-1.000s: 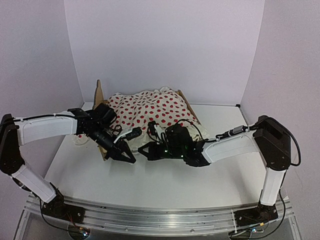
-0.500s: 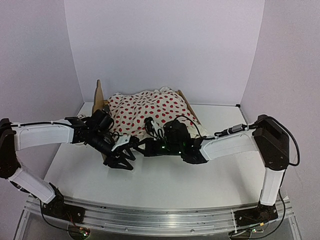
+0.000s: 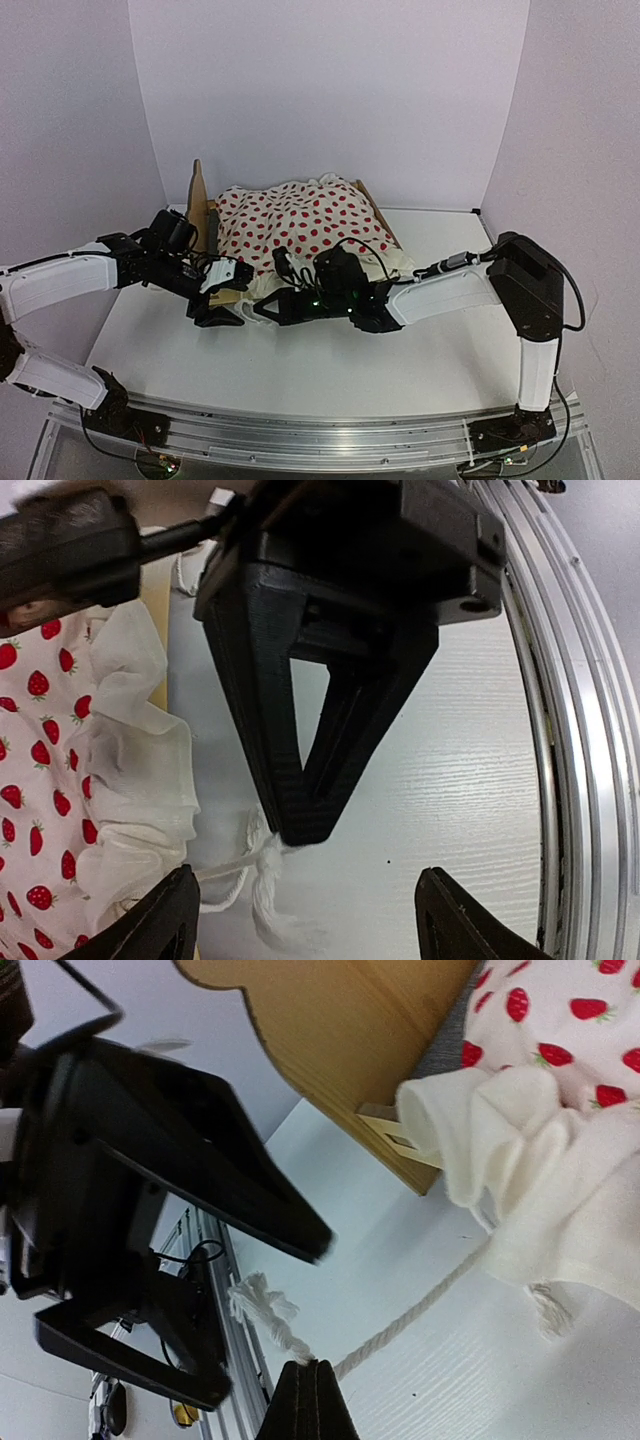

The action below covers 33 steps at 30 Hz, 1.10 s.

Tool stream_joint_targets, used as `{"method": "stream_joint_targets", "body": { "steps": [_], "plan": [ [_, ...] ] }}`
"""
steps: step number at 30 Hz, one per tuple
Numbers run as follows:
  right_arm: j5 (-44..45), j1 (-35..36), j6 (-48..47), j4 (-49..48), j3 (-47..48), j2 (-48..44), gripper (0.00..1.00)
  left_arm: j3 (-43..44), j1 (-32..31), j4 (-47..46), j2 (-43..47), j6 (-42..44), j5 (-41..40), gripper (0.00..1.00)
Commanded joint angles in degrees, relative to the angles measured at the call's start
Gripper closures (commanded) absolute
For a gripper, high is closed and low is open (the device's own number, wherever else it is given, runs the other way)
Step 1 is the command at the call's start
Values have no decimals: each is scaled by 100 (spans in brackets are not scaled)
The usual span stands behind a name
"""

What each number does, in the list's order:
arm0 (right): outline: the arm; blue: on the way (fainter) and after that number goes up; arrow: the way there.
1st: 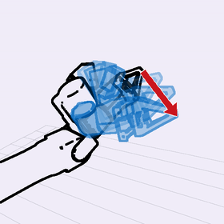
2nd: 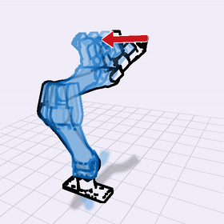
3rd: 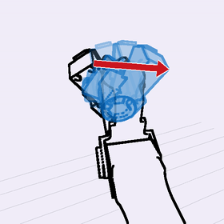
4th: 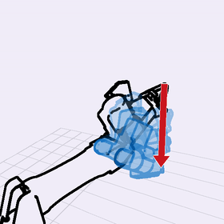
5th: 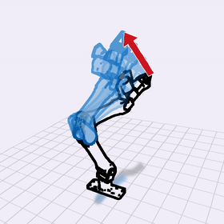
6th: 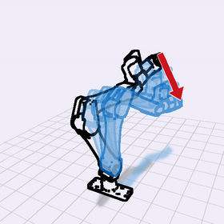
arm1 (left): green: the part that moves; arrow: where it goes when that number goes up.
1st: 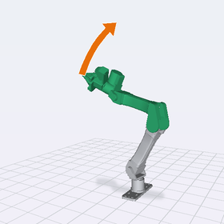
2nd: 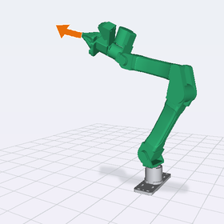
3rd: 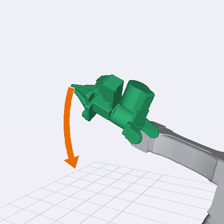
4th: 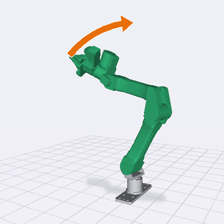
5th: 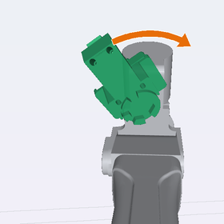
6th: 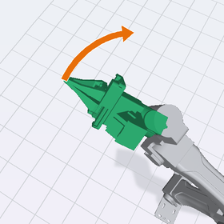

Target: Set up the pet bed

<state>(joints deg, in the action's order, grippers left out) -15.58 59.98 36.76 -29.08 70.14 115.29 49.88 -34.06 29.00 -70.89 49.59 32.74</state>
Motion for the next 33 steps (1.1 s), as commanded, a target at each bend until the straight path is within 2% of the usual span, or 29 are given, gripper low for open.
{"method": "stream_joint_targets", "body": {
  "steps": [1,4,7,8,11,13,16,23,33],
  "plan": [
    [-403,110,-195,-154,406,151,100,148,-4,141,-330,522,-69,29],
    [-356,111,-179,-153,398,169,100,375,-4,336,-544,457,-151,53],
    [-262,111,-210,-152,377,190,100,454,-4,368,-564,241,-321,96],
    [-147,111,-218,-127,353,204,100,464,-2,348,-530,151,-374,99],
    [471,88,-306,200,251,228,97,449,62,228,-426,-261,-636,100],
    [1003,90,-582,756,295,267,86,393,155,240,-420,-391,-851,100],
    [1506,94,-1211,1522,522,491,74,216,288,329,-391,-505,-1049,100],
    [2088,288,-2677,1660,896,954,51,-513,293,153,-146,-481,-1322,100],
    [2462,309,-3507,1651,1553,1763,47,-743,295,-221,-531,-631,-1488,100]
  ]
}}
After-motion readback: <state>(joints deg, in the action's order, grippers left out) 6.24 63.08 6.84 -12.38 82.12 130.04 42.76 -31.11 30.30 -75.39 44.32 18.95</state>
